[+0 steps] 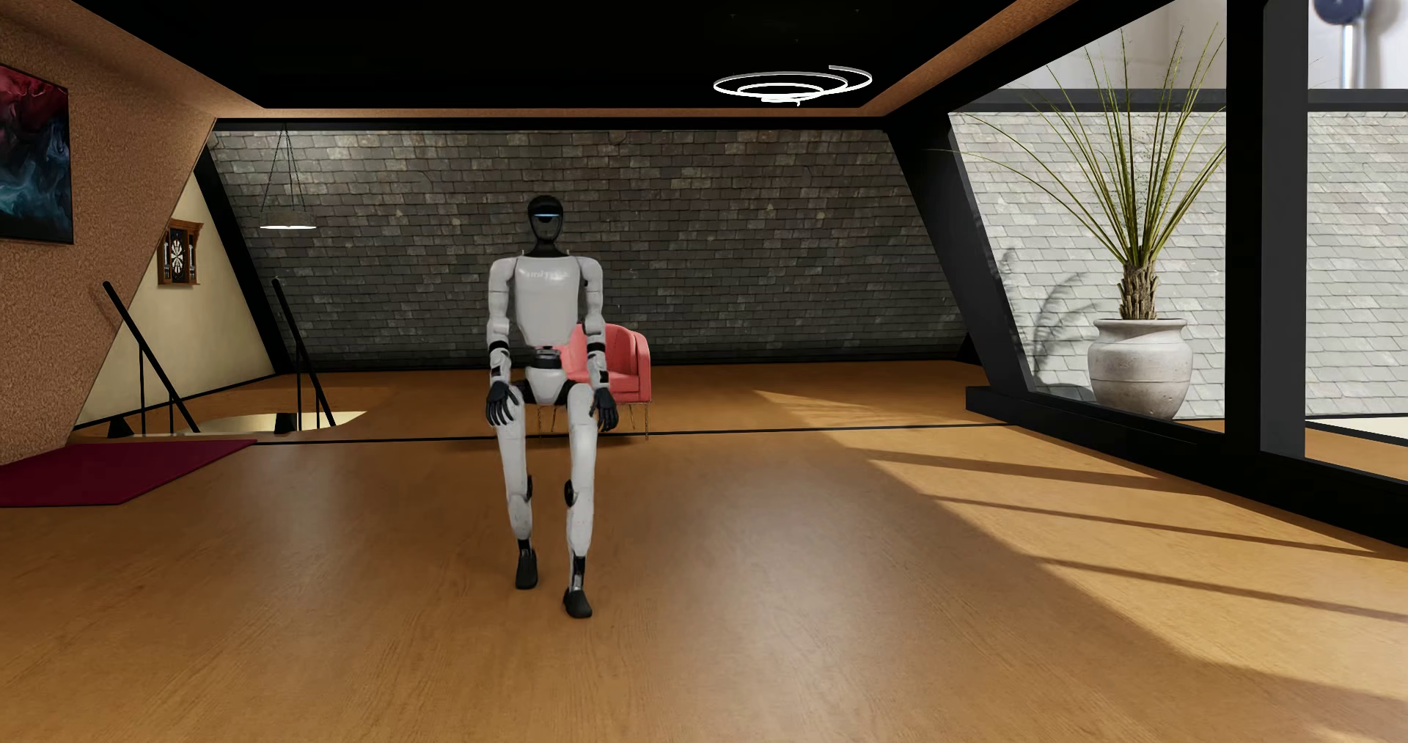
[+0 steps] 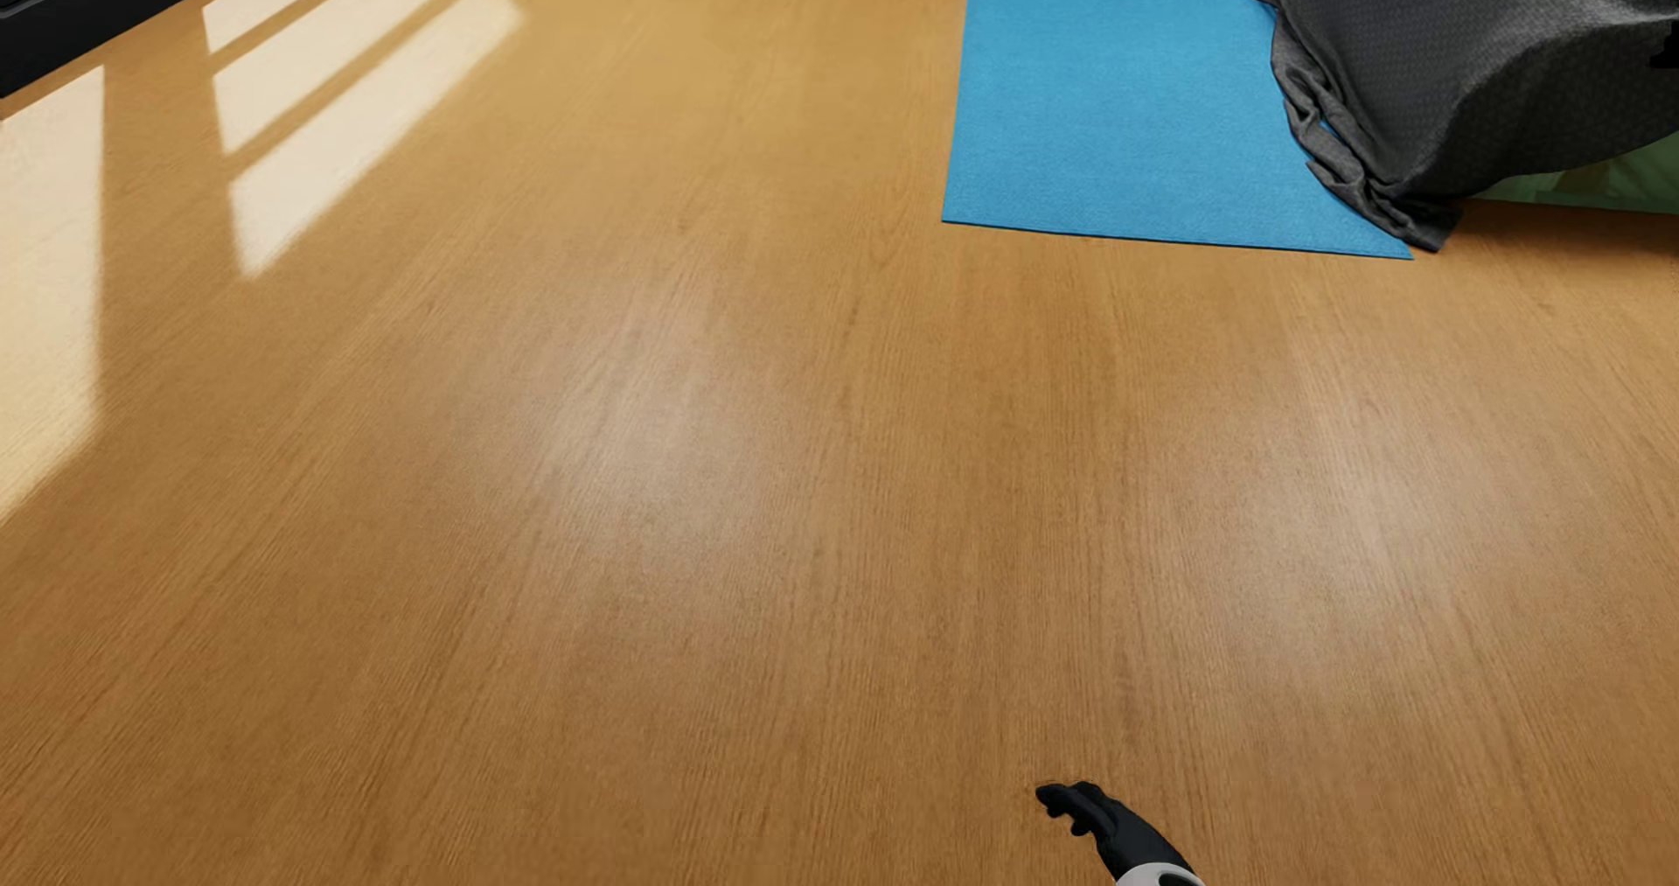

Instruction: Approach the armchair

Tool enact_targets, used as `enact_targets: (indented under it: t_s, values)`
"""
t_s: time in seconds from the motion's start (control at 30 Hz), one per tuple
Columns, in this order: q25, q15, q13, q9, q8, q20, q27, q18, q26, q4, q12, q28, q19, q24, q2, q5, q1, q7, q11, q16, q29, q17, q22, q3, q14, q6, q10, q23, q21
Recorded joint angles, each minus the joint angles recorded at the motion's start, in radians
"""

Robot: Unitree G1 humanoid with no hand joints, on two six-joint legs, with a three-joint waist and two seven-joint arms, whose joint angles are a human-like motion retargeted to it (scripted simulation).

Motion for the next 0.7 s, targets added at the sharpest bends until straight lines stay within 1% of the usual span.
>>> enact_targets:
  t_s: [0.03, 0.07, 0.1, 0.13, 0.17, 0.2, 0.23, 0.27, 0.3, 0.33, 0.37, 0.4, 0.43, 0.47, 0.5, 0.53, 0.57, 0.6, 0.63, 0.7]
  values:
    - [-0.005, 0.077, 0.023, -0.004, 0.005, 0.005, 0.021, 0.021, 0.003, -0.024, -0.01, -0.011, 0.043, 0.008, -0.01, -0.028, 0.025, 0.007, 0.068, -0.01, 0.013, -0.002, 0.016, -0.001, -0.032, -0.018, 0.016, 0.016, 0.0]
    - [-0.018, 0.153, 0.043, -0.006, 0.018, 0.014, 0.031, 0.034, -0.003, -0.05, -0.02, -0.018, 0.107, 0.011, -0.039, -0.057, 0.046, 0.014, 0.166, -0.018, 0.044, -0.011, 0.019, -0.001, -0.066, -0.034, 0.036, 0.029, 0.009]
    - [-0.036, 0.237, 0.059, -0.004, 0.035, 0.023, 0.025, 0.043, -0.018, -0.078, -0.032, -0.018, 0.19, 0.011, -0.093, -0.088, 0.059, 0.021, 0.3, -0.027, 0.086, -0.032, 0.009, -0.002, -0.102, -0.049, 0.064, 0.034, 0.027]
    - [-0.061, 0.319, 0.074, -0.001, 0.039, 0.03, 0.011, 0.049, -0.035, -0.107, -0.043, -0.007, 0.226, 0.009, -0.16, -0.118, 0.073, 0.027, 0.458, -0.034, 0.125, -0.058, -0.009, 0.0, -0.139, -0.063, 0.092, 0.033, 0.039]
    - [-0.08, 0.411, 0.082, 0.005, 0.021, 0.038, 0.005, 0.051, -0.057, -0.136, -0.05, 0.013, 0.228, 0.009, -0.241, -0.163, 0.085, 0.034, 0.618, -0.038, 0.137, -0.08, -0.032, 0.003, -0.176, -0.079, 0.121, 0.039, 0.046]
    - [-0.09, 0.456, 0.088, 0.01, 0.025, 0.047, 0.021, 0.052, -0.07, -0.169, -0.074, 0.038, 0.229, 0.008, -0.321, -0.21, 0.101, 0.037, 0.755, -0.045, 0.132, -0.096, -0.039, 0.005, -0.208, -0.096, 0.137, 0.038, 0.04]
    - [-0.092, 0.377, 0.095, 0.014, 0.069, 0.058, 0.048, 0.054, -0.075, -0.203, -0.098, 0.062, 0.231, 0.008, -0.399, -0.234, 0.124, 0.029, 0.853, -0.05, 0.11, -0.102, -0.045, 0.002, -0.232, -0.113, 0.143, 0.042, 0.024]
    - [-0.089, 0.28, 0.102, 0.017, 0.086, 0.07, 0.075, 0.056, -0.072, -0.235, -0.124, 0.082, 0.211, 0.008, -0.471, -0.269, 0.147, 0.01, 0.906, -0.054, 0.083, -0.101, -0.046, -0.002, -0.253, -0.128, 0.145, 0.049, 0.003]
    - [-0.082, 0.201, 0.112, 0.019, 0.09, 0.079, 0.092, 0.058, -0.066, -0.262, -0.152, 0.094, 0.161, 0.009, -0.529, -0.297, 0.17, -0.023, 0.905, -0.056, 0.065, -0.094, -0.044, -0.01, -0.271, -0.14, 0.146, 0.051, -0.015]
    - [-0.074, 0.128, 0.124, 0.02, 0.096, 0.081, 0.093, 0.059, -0.063, -0.286, -0.183, 0.099, 0.129, 0.011, -0.581, -0.311, 0.185, -0.066, 0.865, -0.059, 0.059, -0.09, -0.04, -0.021, -0.291, -0.148, 0.157, 0.045, -0.03]
    - [-0.066, 0.061, 0.134, 0.022, 0.11, 0.073, 0.081, 0.059, -0.066, -0.306, -0.213, 0.097, 0.076, 0.015, -0.625, -0.306, 0.199, -0.114, 0.793, -0.061, 0.061, -0.088, -0.038, -0.033, -0.31, -0.153, 0.17, 0.032, -0.039]
    - [-0.061, 0.015, 0.141, 0.023, 0.141, 0.058, 0.068, 0.058, -0.077, -0.323, -0.238, 0.092, 0.044, 0.02, -0.662, -0.287, 0.212, -0.163, 0.698, -0.061, 0.063, -0.089, -0.038, -0.046, -0.328, -0.154, 0.18, 0.017, -0.045]
    - [-0.06, -0.007, 0.144, 0.024, 0.205, 0.039, 0.06, 0.057, -0.09, -0.334, -0.258, 0.087, 0.056, 0.025, -0.683, -0.242, 0.231, -0.215, 0.582, -0.059, 0.062, -0.088, -0.041, -0.059, -0.341, -0.153, 0.18, 0.003, -0.051]
    - [-0.059, -0.016, 0.144, 0.022, 0.338, 0.019, 0.059, 0.056, -0.104, -0.342, -0.27, 0.084, 0.107, 0.028, -0.684, -0.162, 0.249, -0.267, 0.45, -0.057, 0.058, -0.085, -0.046, -0.071, -0.351, -0.148, 0.177, -0.011, -0.059]
    - [-0.055, 0.005, 0.144, 0.019, 0.489, 0.002, 0.061, 0.054, -0.114, -0.347, -0.277, 0.082, 0.17, 0.028, -0.667, -0.102, 0.267, -0.318, 0.307, -0.058, 0.054, -0.079, -0.05, -0.082, -0.359, -0.142, 0.171, -0.025, -0.07]
    - [-0.05, 0.064, 0.145, 0.014, 0.594, -0.013, 0.061, 0.052, -0.12, -0.351, -0.278, 0.079, 0.212, 0.024, -0.643, -0.089, 0.287, -0.368, 0.152, -0.059, 0.052, -0.072, -0.05, -0.089, -0.365, -0.136, 0.159, -0.039, -0.083]
    - [-0.047, 0.147, 0.146, 0.012, 0.579, -0.024, 0.058, 0.05, -0.121, -0.348, -0.275, 0.075, 0.222, 0.019, -0.622, -0.109, 0.311, -0.413, 0.046, -0.056, 0.048, -0.062, -0.048, -0.089, -0.368, -0.13, 0.143, -0.051, -0.092]
    - [-0.05, 0.14, 0.145, 0.013, 0.537, -0.031, 0.054, 0.05, -0.115, -0.346, -0.265, 0.076, 0.206, 0.013, -0.609, -0.123, 0.328, -0.446, 0.042, -0.054, 0.043, -0.057, -0.042, -0.087, -0.375, -0.123, 0.148, -0.059, -0.093]
    - [-0.059, 0.128, 0.136, 0.014, 0.5, -0.031, 0.05, 0.052, -0.101, -0.337, -0.249, 0.081, 0.179, 0.008, -0.591, -0.126, 0.34, -0.465, 0.042, -0.048, 0.038, -0.052, -0.033, -0.085, -0.37, -0.113, 0.16, -0.058, -0.083]
    - [-0.083, 0.124, 0.107, 0.016, 0.432, -0.015, 0.049, 0.057, -0.06, -0.314, -0.197, 0.089, 0.134, -0.006, -0.547, -0.126, 0.34, -0.476, 0.015, -0.039, 0.038, -0.05, -0.007, -0.079, -0.325, -0.086, 0.209, -0.046, -0.054]
